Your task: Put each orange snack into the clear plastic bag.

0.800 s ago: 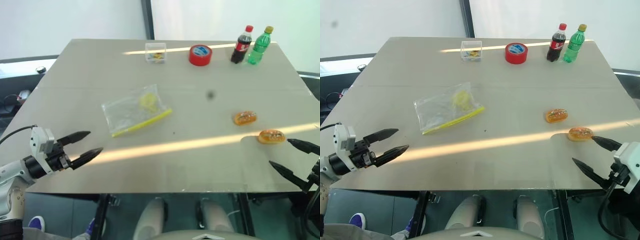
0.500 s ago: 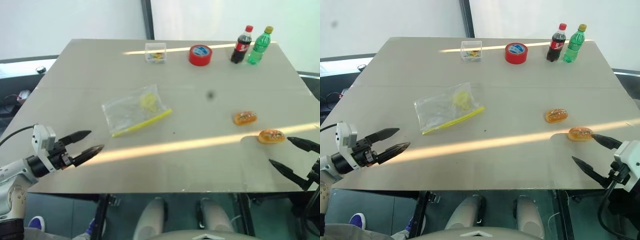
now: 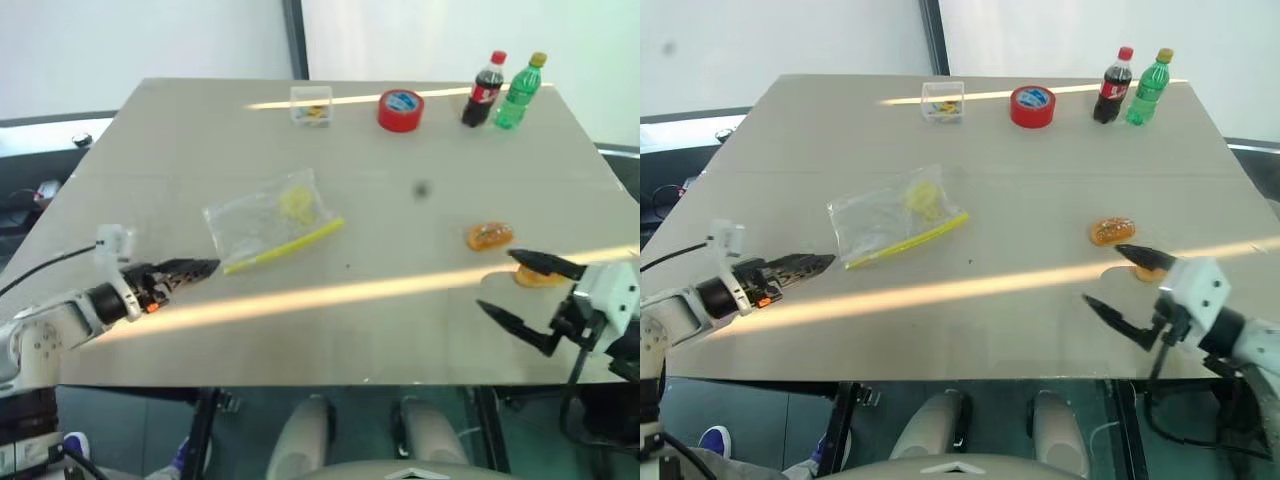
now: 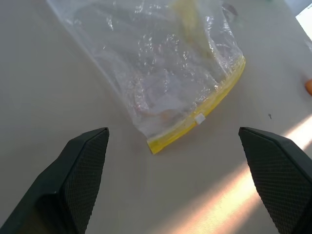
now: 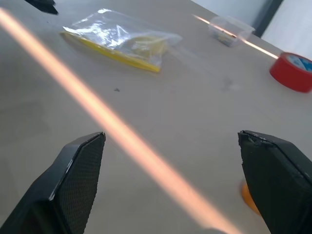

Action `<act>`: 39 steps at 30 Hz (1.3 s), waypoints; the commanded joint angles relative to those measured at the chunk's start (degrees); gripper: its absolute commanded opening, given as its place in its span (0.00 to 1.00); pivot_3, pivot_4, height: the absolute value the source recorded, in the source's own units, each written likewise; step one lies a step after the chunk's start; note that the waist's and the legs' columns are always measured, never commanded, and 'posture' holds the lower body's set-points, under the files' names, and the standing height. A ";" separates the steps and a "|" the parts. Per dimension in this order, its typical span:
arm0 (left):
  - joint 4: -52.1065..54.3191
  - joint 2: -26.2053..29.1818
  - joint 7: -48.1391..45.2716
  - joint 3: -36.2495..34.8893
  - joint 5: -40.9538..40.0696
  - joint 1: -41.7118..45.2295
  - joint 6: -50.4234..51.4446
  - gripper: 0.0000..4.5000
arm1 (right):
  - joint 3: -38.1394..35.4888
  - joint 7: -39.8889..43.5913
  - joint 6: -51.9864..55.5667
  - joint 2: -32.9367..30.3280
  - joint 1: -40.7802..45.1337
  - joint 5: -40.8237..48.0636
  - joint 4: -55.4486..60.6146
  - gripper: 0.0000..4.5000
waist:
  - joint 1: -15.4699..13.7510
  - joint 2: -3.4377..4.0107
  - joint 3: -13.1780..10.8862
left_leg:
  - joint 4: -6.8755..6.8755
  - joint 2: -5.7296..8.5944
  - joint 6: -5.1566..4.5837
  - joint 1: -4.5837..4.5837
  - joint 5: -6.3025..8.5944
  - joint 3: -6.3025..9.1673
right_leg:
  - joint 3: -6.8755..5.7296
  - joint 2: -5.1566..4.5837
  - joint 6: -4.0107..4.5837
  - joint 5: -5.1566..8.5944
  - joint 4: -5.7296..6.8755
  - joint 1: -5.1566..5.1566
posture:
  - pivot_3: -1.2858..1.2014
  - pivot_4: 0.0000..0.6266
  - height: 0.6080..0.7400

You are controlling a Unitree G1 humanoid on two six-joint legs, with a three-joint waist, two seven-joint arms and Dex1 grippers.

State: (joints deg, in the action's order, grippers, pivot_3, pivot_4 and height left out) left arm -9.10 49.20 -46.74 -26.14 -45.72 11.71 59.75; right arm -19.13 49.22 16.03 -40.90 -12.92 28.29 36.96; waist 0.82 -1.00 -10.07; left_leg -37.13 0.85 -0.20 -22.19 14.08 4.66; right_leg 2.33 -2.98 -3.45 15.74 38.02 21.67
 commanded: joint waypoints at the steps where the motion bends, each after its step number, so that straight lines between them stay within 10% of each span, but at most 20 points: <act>1: -8.93 -1.06 3.72 1.43 1.26 6.99 4.47 1.00 | 4.70 -2.94 1.78 -0.07 4.16 -0.83 3.41 0.99 | -0.03 0.00 0.00 | -0.01 0.03 0.00 0.00 0.00 0.04 | -0.03 0.01 0.00 0.00 0.02 0.00 | 0.52 0.24 1.00; 20: -35.16 -9.46 -16.63 11.88 6.86 24.26 1.75 1.00 | 2.90 -6.59 3.76 -1.29 -0.04 -2.14 9.16 0.99 | -0.04 0.07 0.09 | -0.09 0.31 0.00 -0.17 -0.01 0.21 | -0.15 -0.09 -0.01 -0.01 0.08 0.04 | 0.52 0.24 1.00; 28: -35.85 -18.86 -1.22 8.03 10.35 23.96 -5.21 1.00 | 3.91 -8.58 4.47 -1.19 0.39 -3.32 10.29 0.99 | -0.93 0.52 0.74 | -0.23 0.32 0.00 -0.10 -0.02 0.32 | -0.21 -0.16 -0.02 -0.01 0.16 -0.07 | 0.52 0.24 1.00; 35: -12.78 -22.76 4.39 12.97 13.85 15.97 -11.63 1.00 | 5.10 -9.84 5.17 -1.07 1.36 -4.39 10.67 0.99 | -1.34 1.00 1.18 | -0.22 0.24 0.00 0.44 -0.02 0.23 | -0.08 -0.14 -0.05 0.01 0.16 -0.54 | 0.52 0.24 1.00; 39: -18.30 -27.61 19.13 -1.94 2.49 23.59 4.35 1.00 | 6.03 -10.57 5.32 -1.16 1.84 -5.62 10.79 0.99 | -1.85 0.90 1.13 | -0.23 0.29 0.00 0.38 -0.02 0.30 | -0.14 -0.15 -0.05 0.01 0.11 -0.54 | 0.52 0.24 1.00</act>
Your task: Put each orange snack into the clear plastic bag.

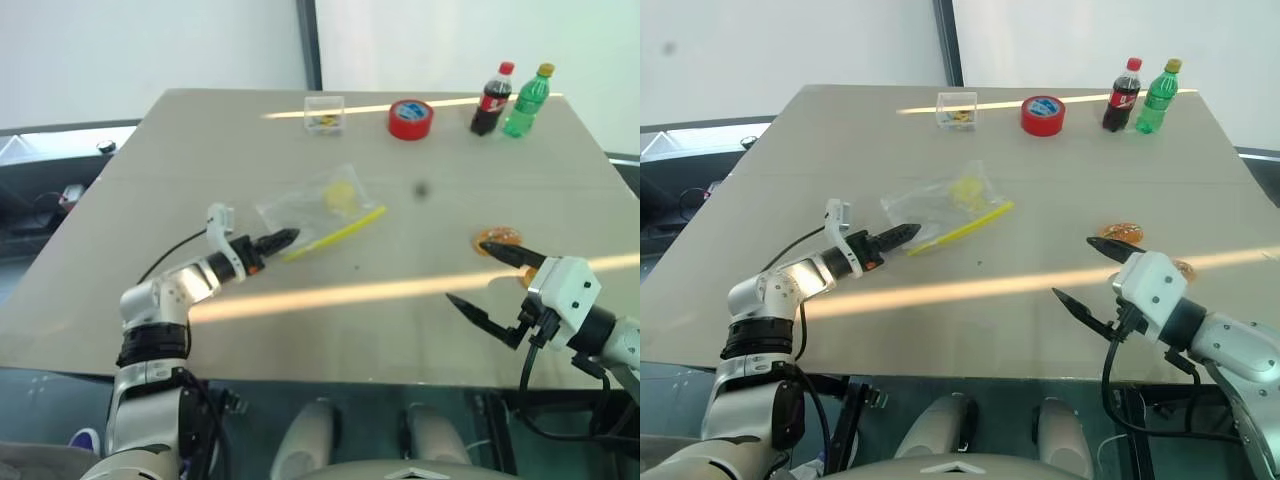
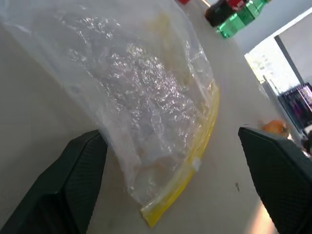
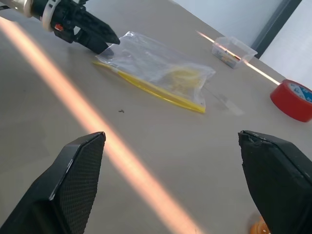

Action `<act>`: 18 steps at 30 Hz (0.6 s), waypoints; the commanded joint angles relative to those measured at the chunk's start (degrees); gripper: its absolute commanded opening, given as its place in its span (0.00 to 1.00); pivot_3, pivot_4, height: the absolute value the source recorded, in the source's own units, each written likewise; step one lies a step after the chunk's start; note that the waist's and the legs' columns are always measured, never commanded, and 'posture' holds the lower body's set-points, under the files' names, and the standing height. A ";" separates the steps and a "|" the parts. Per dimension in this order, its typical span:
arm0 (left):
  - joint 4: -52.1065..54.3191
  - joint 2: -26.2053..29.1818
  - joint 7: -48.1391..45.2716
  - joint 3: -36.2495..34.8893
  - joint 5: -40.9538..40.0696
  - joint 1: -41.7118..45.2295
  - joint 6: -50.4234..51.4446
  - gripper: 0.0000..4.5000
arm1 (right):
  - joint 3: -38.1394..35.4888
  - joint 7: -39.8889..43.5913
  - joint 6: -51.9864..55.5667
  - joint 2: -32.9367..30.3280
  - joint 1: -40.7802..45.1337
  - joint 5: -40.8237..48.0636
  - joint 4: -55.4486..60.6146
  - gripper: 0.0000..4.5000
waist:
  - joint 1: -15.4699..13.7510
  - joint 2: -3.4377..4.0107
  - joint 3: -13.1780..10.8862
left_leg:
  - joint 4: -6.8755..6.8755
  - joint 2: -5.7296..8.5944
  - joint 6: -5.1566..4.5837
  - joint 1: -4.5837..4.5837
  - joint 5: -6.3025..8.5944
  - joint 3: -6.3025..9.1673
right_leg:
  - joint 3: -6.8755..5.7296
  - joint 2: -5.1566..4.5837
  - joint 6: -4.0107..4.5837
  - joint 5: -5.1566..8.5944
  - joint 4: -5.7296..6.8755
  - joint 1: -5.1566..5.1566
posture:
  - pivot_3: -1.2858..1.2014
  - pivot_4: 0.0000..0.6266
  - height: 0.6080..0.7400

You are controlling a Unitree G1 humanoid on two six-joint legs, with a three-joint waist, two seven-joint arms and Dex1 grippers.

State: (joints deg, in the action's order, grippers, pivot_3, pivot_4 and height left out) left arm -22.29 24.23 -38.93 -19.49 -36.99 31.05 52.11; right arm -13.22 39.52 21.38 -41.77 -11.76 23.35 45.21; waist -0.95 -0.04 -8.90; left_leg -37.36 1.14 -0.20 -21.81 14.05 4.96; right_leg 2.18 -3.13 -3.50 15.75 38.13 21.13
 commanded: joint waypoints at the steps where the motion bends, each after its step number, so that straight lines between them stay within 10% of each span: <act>1: -5.49 -3.40 13.54 -10.73 -7.99 5.69 15.16 1.00 | 0.33 -1.05 0.12 -0.30 0.80 -0.97 2.58 0.99 | 0.04 -0.16 -0.09 | -0.04 0.02 0.00 -0.04 0.00 0.08 | -0.10 0.00 -0.01 0.01 0.00 0.01 | 0.52 0.24 1.00; 6: -4.98 -5.61 18.24 -11.61 -8.24 9.34 17.31 1.00 | 1.64 -2.21 1.32 -0.25 1.45 -2.36 2.90 0.99 | 0.44 -0.32 -0.18 | -0.05 0.17 0.00 -0.28 0.00 0.15 | -0.19 0.00 -0.03 0.00 -0.06 0.15 | 0.52 0.24 1.00; 18: -9.93 -9.02 23.75 -17.71 -12.90 13.45 20.94 0.05 | 13.52 -5.63 -2.02 0.62 7.24 -14.16 -0.22 1.00 | 0.45 -0.45 -0.26 | -0.03 0.22 0.06 -0.72 -0.03 0.27 | -0.30 -0.01 -0.01 -0.01 -0.07 0.55 | 0.52 0.24 1.00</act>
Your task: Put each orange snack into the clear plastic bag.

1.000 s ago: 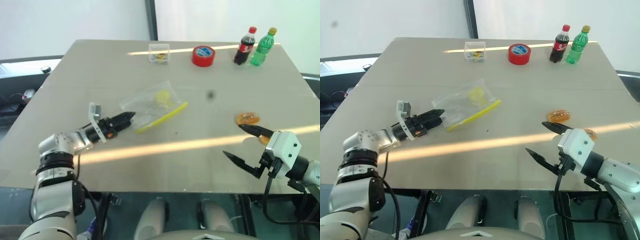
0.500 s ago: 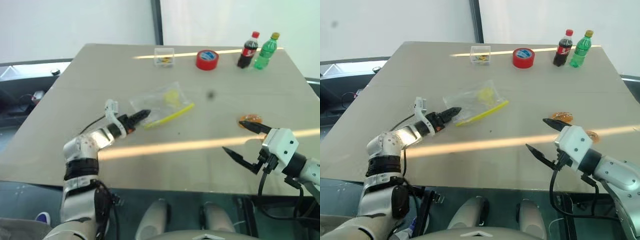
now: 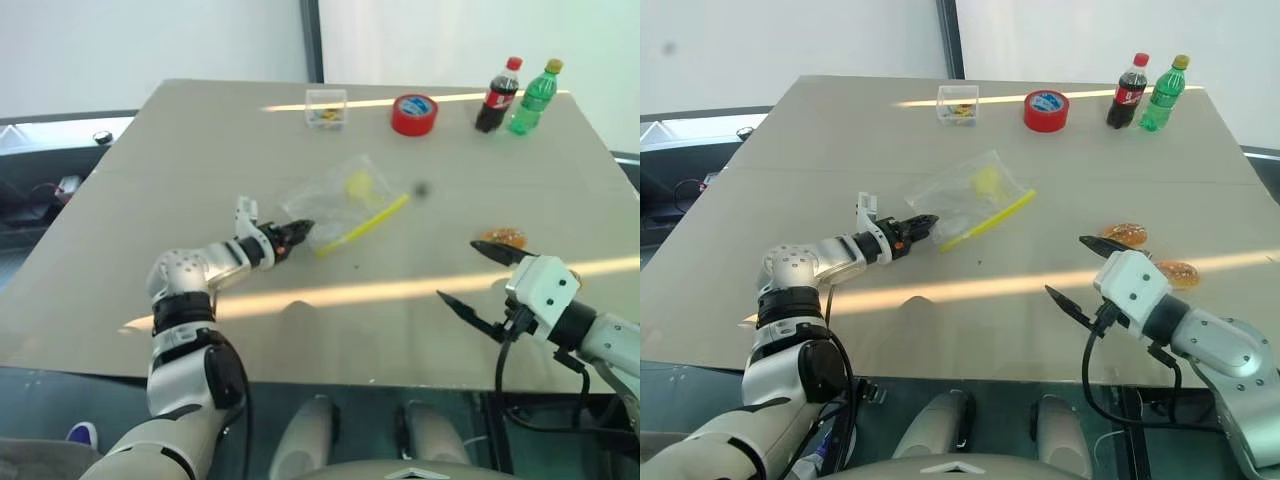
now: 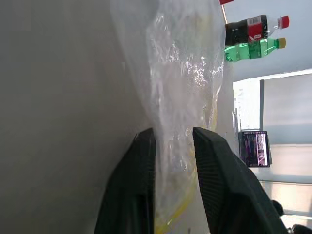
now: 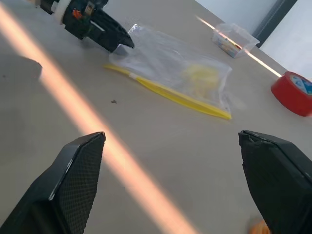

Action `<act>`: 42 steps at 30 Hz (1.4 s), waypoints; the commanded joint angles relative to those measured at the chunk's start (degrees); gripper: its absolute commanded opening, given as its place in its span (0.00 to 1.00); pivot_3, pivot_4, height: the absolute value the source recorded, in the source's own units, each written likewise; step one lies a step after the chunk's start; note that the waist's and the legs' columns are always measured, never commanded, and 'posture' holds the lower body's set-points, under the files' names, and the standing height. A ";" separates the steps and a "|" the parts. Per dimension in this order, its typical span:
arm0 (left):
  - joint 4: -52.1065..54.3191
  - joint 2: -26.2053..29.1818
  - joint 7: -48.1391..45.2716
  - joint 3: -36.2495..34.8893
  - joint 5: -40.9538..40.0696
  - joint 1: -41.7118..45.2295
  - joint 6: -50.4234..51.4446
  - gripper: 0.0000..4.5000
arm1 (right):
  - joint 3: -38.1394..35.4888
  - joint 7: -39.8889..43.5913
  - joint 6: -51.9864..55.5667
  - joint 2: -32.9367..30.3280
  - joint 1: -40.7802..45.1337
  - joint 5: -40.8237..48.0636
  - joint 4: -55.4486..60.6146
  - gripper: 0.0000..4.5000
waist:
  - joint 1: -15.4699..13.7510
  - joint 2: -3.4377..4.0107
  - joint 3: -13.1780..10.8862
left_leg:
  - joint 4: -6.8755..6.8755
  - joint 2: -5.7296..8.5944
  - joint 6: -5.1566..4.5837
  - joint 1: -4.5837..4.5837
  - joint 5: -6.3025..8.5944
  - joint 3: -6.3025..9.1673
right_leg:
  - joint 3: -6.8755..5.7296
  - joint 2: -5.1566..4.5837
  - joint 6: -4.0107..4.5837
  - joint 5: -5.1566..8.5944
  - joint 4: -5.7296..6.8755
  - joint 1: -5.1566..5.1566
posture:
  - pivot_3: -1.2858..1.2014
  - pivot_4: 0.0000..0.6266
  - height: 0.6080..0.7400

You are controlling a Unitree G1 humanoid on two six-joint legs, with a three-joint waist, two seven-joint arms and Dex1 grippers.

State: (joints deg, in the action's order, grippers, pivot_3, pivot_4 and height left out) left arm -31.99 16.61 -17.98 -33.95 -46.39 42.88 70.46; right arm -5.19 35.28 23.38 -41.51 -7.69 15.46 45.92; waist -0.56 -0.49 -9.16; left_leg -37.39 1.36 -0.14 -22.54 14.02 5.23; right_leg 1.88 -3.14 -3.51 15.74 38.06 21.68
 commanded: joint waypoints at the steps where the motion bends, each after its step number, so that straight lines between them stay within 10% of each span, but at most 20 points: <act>1: 0.16 -1.69 3.97 -4.51 -4.44 2.03 3.52 0.02 | 7.73 -2.18 -5.12 0.65 4.61 -9.13 -2.32 1.00 | 0.02 0.00 0.00 | 0.00 0.01 0.02 0.02 -0.01 0.01 | -0.02 0.00 0.00 0.00 0.01 -0.01 | 0.52 0.24 1.00; 20: 14.39 -8.58 36.02 -22.04 -30.02 6.77 16.97 0.02 | 32.12 -26.24 -27.11 21.21 40.36 -47.80 -56.61 1.00 | 1.46 -0.51 -0.31 | 0.08 -0.03 0.44 -0.34 -0.25 -0.07 | 0.11 -0.05 0.04 -0.02 0.13 0.53 | 0.52 0.24 1.00; 38: 23.75 -4.67 58.35 -1.75 -66.08 -4.23 -5.02 0.02 | 29.69 -45.25 -37.05 37.37 57.14 -47.63 -94.81 1.00 | 2.91 -0.68 -0.32 | -0.02 -0.06 0.54 -0.28 -0.32 -0.46 | 0.63 0.04 0.07 -0.04 0.84 0.92 | 0.52 0.24 1.00; 42: 25.47 -3.56 57.25 0.49 -66.61 -5.80 -8.14 0.00 | 28.25 -45.23 -39.54 37.45 58.90 -45.78 -99.07 0.70 | 2.93 -0.69 -0.33 | -0.02 -0.03 0.53 -0.31 -0.32 -0.46 | 0.63 0.05 0.07 -0.04 0.80 0.92 | 0.52 0.24 1.00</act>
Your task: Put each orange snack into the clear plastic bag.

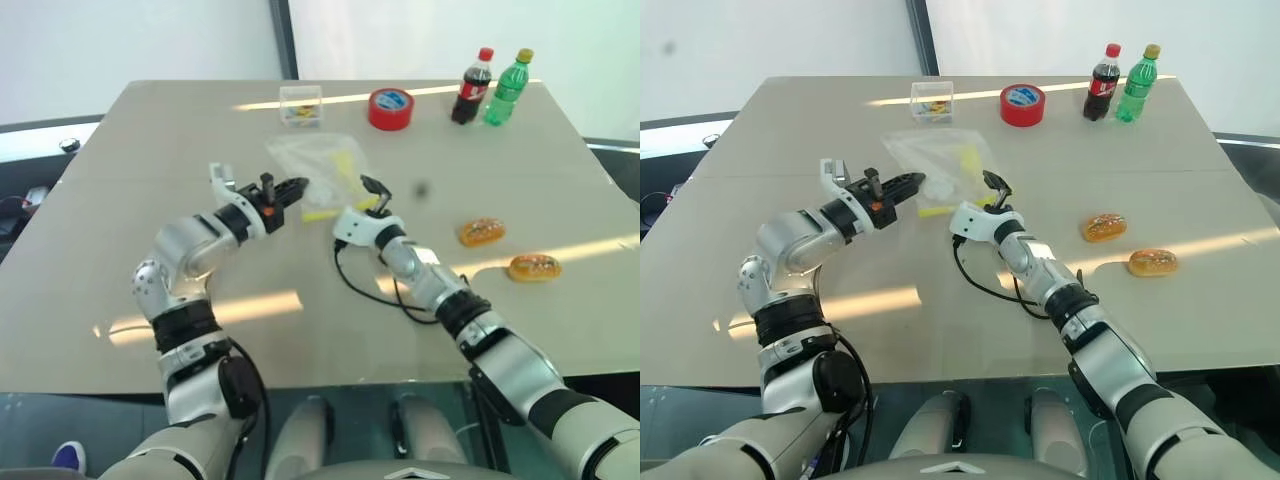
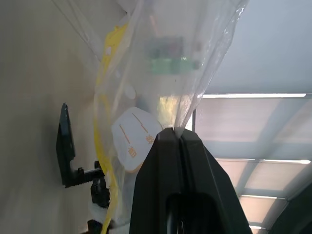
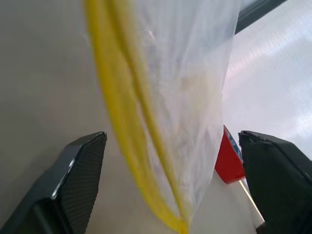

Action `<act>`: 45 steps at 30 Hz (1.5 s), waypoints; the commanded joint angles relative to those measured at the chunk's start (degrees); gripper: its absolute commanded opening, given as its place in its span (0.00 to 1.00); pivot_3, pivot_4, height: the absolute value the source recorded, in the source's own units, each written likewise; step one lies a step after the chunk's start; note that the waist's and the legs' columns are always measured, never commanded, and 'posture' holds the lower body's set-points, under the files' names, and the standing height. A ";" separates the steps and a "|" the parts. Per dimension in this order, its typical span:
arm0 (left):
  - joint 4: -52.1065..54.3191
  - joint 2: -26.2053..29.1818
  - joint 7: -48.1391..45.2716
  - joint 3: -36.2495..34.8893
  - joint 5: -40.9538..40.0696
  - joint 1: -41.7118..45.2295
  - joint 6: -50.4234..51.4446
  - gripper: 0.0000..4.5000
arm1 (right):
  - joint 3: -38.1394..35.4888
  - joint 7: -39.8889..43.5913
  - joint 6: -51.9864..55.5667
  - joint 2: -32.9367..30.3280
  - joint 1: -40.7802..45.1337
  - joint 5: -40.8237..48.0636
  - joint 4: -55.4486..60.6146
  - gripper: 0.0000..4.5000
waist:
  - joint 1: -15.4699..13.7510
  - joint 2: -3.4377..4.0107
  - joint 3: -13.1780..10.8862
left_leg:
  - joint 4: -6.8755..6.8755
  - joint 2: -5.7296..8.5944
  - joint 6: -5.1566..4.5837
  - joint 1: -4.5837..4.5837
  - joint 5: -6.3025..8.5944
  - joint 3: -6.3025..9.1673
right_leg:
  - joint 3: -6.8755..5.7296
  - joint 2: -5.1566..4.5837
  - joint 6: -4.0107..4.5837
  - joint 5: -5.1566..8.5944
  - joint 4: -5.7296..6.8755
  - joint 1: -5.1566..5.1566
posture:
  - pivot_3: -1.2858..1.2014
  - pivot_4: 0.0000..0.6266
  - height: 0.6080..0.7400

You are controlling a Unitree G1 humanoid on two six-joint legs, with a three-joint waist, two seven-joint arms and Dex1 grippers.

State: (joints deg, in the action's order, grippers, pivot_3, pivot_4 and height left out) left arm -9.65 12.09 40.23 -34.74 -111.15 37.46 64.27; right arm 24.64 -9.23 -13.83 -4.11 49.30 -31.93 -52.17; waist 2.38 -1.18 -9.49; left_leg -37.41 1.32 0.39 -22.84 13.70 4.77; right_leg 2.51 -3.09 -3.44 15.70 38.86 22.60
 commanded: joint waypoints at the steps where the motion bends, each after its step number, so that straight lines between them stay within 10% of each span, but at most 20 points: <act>1: 3.40 1.18 -1.29 1.63 -1.85 -0.71 -2.38 0.00 | -1.85 -0.50 -2.71 0.00 2.09 1.95 -1.54 0.62 | 0.00 0.00 0.00 | 0.00 0.00 0.00 0.00 0.00 0.00 | 0.00 0.00 0.00 0.00 0.00 0.00 | 0.52 0.24 1.00; 7: 4.30 2.21 -3.25 3.33 -1.85 -2.19 -4.44 0.00 | -2.97 0.05 -4.71 -1.54 2.76 3.16 -1.70 0.01 | 0.01 0.00 0.00 | 0.00 0.02 0.00 -0.01 0.00 0.01 | -0.01 0.02 0.00 0.00 0.00 0.01 | 0.52 0.24 1.00; 15: 5.81 8.43 -11.19 8.66 2.99 -4.75 -4.42 0.06 | -5.33 3.79 -6.49 -6.53 6.43 5.07 -0.60 0.00 | 0.15 0.00 -0.01 | 0.02 0.02 0.00 -0.01 0.00 0.00 | 0.01 0.05 0.01 0.00 0.00 0.03 | 0.52 0.24 1.00; 21: 26.32 29.47 -47.78 30.42 49.82 -9.23 -19.49 0.57 | -6.25 11.00 -3.87 -12.17 8.93 5.73 1.95 0.00 | 0.03 0.05 -0.17 | 0.20 0.09 0.00 -0.08 0.00 -0.03 | 0.03 0.12 0.02 0.02 -0.09 0.12 | 0.52 0.24 1.00; 23: 30.76 33.88 -57.15 36.06 61.79 -10.64 -28.51 0.57 | -5.92 12.94 -1.60 -13.26 9.67 4.93 3.26 0.00 | 0.05 0.13 -0.22 | 0.33 0.10 0.00 -0.04 0.00 -0.21 | 0.12 0.12 0.03 0.02 -0.18 0.12 | 0.52 0.24 1.00; 34: 37.56 34.02 -59.24 51.79 100.17 -6.95 -37.56 0.57 | -5.97 23.81 12.71 -12.91 10.33 4.85 15.65 0.00 | 0.08 0.18 -0.30 | 0.64 -0.04 -0.03 -0.16 0.01 -0.42 | 0.36 0.16 0.03 0.02 -0.29 0.45 | 0.52 0.24 1.00; 45: 31.47 23.78 -57.69 55.59 117.03 -4.57 -36.50 0.57 | -4.92 26.09 20.00 -11.39 5.83 3.59 25.55 0.00 | 0.05 0.18 -0.29 | 0.13 -0.03 -0.04 -0.88 0.01 -0.30 | 0.23 0.19 0.02 0.01 0.09 1.06 | 0.52 0.24 1.00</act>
State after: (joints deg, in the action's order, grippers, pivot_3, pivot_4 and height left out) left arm 20.82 36.25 -18.04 21.35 3.83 32.12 29.04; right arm 19.87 16.95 5.86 -15.56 54.65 -28.06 -29.98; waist 2.43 -1.00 -9.78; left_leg -37.27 1.29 0.36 -23.75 13.71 4.50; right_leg 2.72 -2.90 -3.42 15.71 38.93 23.67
